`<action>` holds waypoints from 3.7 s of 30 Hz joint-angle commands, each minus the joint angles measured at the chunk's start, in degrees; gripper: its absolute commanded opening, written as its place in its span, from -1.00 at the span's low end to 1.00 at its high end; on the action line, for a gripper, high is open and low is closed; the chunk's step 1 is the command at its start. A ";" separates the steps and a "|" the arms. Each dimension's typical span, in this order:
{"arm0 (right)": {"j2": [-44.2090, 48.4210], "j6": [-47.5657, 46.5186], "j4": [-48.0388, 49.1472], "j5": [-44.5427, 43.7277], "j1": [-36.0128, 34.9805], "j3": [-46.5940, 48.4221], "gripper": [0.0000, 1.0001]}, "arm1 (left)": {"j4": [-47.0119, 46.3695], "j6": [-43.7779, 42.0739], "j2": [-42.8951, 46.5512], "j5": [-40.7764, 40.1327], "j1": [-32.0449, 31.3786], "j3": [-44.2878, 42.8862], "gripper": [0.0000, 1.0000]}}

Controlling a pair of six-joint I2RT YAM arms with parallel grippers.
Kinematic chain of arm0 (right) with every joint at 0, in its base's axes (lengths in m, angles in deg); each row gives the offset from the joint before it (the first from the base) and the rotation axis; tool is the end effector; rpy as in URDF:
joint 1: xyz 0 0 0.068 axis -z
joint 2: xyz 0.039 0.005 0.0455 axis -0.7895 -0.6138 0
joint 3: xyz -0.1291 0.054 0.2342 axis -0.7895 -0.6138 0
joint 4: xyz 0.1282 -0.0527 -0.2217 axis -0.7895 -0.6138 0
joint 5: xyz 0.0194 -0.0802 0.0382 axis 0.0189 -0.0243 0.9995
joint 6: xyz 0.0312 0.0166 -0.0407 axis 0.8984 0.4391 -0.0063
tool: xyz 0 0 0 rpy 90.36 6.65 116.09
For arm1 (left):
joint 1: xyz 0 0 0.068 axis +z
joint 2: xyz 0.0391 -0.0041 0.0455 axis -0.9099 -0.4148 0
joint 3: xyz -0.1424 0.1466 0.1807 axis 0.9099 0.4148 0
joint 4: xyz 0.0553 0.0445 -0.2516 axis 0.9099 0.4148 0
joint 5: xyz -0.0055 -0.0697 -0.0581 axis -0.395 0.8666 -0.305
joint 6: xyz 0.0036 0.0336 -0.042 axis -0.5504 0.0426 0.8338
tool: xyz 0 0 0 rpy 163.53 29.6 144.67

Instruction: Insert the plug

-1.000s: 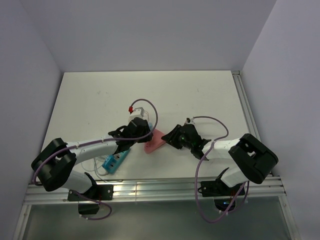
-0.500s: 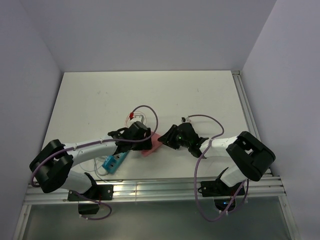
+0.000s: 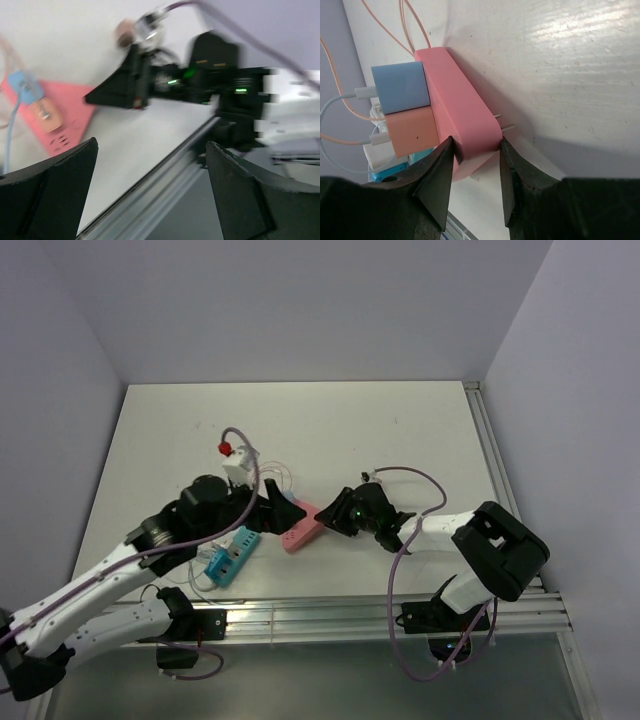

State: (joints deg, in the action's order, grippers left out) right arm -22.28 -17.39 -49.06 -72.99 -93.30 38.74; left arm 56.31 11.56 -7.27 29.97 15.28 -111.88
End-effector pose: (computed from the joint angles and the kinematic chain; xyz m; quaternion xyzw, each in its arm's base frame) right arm 0.1970 0.1766 0.1361 0.1560 0.8699 0.3951 0.2507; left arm 0.1274 -0.1540 0.3191 0.0688 0.8355 -0.3966 0.3740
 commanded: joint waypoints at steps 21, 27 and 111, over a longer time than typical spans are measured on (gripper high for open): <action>6.57 -26.69 -57.40 -26.82 11.37 29.66 0.97 | 0.56 -1.86 16.73 -0.12 -0.23 -1.89 0.88; 2.19 -29.68 -50.40 -21.64 13.83 26.85 0.72 | 1.17 -0.98 16.03 -0.03 -0.23 -0.92 0.88; 21.07 -40.30 -23.99 63.02 -4.45 27.99 -0.31 | -9.73 -5.11 8.72 29.34 -0.23 0.57 -0.99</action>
State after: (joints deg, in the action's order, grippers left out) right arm -1.37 -55.03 -73.59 -9.32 -96.84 63.35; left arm 46.58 7.73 1.10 63.09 15.15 -109.67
